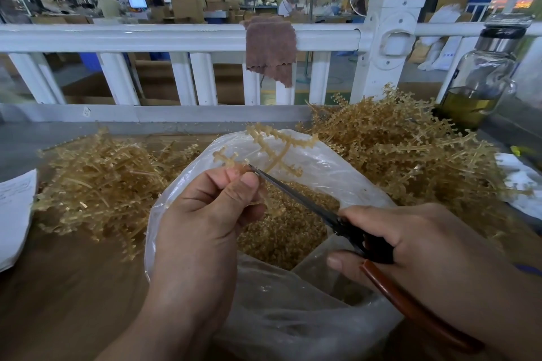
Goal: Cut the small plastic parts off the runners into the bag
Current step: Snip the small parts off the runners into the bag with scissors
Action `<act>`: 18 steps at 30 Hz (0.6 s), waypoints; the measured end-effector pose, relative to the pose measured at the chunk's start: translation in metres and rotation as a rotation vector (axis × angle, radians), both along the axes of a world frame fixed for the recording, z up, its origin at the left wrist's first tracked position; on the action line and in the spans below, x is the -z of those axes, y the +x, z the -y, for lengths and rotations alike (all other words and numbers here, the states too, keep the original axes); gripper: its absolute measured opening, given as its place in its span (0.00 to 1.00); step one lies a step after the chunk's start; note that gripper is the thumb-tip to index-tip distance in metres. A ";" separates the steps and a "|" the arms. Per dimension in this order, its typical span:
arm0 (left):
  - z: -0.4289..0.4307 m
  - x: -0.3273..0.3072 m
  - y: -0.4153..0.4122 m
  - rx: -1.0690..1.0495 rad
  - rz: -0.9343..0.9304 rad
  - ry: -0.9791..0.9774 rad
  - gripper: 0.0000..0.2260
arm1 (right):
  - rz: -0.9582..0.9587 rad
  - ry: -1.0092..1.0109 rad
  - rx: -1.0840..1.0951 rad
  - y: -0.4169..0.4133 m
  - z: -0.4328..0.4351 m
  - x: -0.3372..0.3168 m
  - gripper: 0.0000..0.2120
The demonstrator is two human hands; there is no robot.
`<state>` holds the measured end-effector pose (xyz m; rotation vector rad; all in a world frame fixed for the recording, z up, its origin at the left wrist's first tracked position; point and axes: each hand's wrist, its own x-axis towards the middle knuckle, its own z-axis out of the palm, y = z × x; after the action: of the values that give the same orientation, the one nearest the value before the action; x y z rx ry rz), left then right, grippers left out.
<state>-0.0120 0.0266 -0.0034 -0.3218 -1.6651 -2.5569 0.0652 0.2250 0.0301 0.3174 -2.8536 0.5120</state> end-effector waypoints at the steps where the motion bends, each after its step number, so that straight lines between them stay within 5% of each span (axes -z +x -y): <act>1: 0.000 0.000 0.000 0.000 0.000 0.002 0.06 | 0.002 -0.005 -0.003 0.000 0.000 0.000 0.24; 18: 0.002 0.001 -0.001 -0.004 -0.007 0.008 0.05 | 0.044 -0.017 -0.050 0.001 0.001 -0.003 0.24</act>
<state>-0.0129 0.0243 -0.0045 -0.3256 -1.6517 -2.5559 0.0658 0.2235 0.0327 0.3799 -2.8882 0.5596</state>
